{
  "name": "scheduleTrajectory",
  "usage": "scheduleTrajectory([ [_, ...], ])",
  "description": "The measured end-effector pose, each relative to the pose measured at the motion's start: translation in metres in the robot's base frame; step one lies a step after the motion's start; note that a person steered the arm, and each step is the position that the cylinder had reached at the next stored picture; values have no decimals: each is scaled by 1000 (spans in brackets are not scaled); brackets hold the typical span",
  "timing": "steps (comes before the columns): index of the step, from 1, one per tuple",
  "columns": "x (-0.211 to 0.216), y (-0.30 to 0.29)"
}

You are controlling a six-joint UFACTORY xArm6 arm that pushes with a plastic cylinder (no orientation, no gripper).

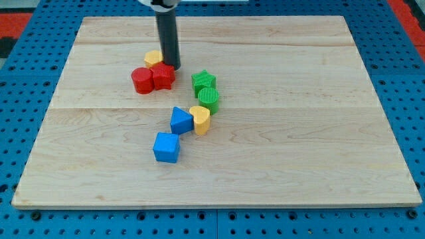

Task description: Separate the red circle from the red star

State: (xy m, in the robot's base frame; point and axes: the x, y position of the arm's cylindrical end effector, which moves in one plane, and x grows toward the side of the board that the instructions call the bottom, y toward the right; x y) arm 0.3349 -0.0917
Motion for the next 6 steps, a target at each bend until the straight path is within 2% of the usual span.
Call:
scheduleTrajectory([
  [2,38,-93],
  [3,51,-92],
  [4,18,-49],
  [5,38,-31],
  [6,94,-37],
])
